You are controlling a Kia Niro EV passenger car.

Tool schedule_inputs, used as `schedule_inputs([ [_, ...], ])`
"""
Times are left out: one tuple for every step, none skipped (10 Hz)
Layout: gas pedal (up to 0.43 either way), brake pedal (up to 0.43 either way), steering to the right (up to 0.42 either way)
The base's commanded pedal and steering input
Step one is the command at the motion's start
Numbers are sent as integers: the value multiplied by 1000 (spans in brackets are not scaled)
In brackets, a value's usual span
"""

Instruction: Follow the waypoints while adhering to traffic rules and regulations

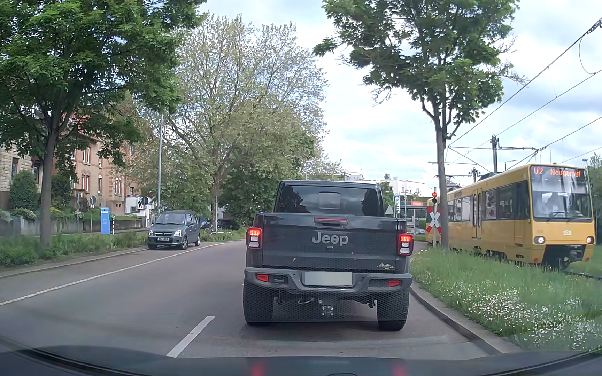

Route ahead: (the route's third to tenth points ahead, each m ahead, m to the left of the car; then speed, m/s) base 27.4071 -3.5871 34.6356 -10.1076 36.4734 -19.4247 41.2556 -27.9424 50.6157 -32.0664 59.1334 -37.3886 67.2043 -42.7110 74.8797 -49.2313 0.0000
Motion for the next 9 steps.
schedule_inputs([
  [0,0,-12],
  [0,0,-13],
  [0,0,-13],
  [0,0,-13],
  [0,0,-13],
  [0,0,-13],
  [0,0,-13],
  [0,0,-13],
  [0,0,-13],
])
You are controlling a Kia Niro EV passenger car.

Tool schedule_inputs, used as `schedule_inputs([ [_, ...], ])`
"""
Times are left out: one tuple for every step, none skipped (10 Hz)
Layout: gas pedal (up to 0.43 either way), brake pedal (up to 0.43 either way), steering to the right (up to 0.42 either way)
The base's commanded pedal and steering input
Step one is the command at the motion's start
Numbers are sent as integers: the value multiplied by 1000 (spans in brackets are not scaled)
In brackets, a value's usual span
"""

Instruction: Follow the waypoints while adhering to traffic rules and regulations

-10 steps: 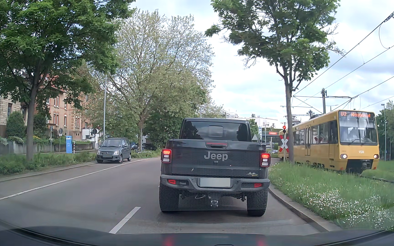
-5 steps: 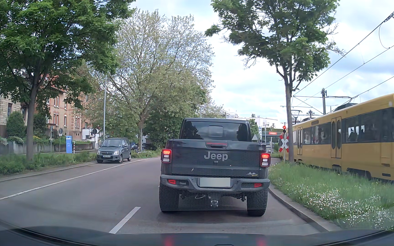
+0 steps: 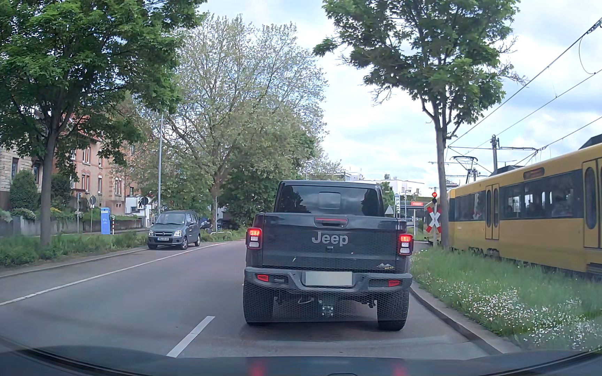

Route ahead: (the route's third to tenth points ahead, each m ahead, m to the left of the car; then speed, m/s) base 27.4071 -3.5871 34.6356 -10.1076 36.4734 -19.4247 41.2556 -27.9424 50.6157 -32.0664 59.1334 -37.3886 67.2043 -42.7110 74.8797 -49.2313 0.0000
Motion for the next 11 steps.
schedule_inputs([
  [0,0,-12],
  [0,0,-13],
  [0,0,-13],
  [0,0,-13],
  [0,0,-12],
  [0,0,-13],
  [0,0,-13],
  [0,0,-13],
  [0,0,-13],
  [0,0,-13],
  [0,0,-13],
])
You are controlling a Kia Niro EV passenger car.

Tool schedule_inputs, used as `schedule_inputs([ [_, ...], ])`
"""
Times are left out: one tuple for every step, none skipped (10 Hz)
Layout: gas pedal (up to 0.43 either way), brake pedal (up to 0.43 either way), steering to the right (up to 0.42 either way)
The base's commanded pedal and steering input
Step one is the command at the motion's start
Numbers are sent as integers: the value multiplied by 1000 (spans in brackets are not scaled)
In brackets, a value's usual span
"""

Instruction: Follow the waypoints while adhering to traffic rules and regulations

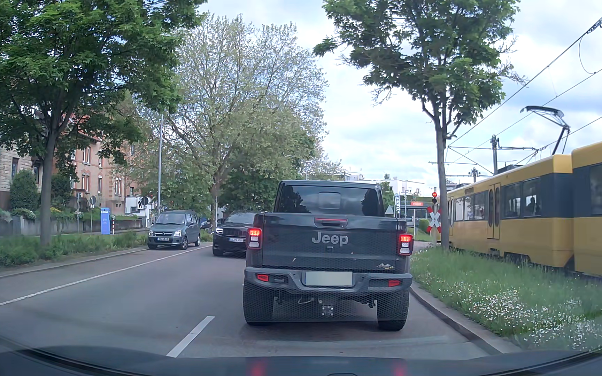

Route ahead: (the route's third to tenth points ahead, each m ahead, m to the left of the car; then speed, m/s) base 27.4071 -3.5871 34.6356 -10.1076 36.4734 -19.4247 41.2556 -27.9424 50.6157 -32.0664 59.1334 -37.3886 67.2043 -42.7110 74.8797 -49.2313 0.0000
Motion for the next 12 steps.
schedule_inputs([
  [0,0,-13],
  [0,0,-12],
  [0,0,-13],
  [0,0,-13],
  [0,0,-13],
  [0,0,-13],
  [0,0,-13],
  [0,0,-13],
  [0,0,-13],
  [0,0,-12],
  [0,0,-13],
  [0,0,-12],
])
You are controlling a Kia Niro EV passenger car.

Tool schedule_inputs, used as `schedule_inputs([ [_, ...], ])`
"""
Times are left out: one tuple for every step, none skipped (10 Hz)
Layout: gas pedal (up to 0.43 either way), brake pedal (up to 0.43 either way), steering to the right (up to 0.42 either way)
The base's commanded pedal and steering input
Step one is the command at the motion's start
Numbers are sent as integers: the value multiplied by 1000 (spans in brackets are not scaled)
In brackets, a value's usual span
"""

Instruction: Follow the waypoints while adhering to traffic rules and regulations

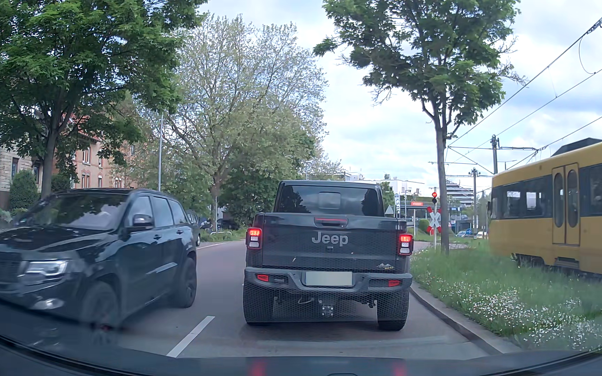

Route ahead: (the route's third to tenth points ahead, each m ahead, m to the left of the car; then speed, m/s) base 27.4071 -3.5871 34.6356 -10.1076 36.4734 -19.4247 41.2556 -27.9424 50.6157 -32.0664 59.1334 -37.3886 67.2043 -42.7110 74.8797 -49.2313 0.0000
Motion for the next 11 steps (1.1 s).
schedule_inputs([
  [0,0,-13],
  [0,0,-12],
  [0,0,-13],
  [0,0,-13],
  [0,0,-13],
  [0,0,-12],
  [0,0,-13],
  [0,0,-13],
  [0,0,-13],
  [0,0,-13],
  [0,0,-13],
])
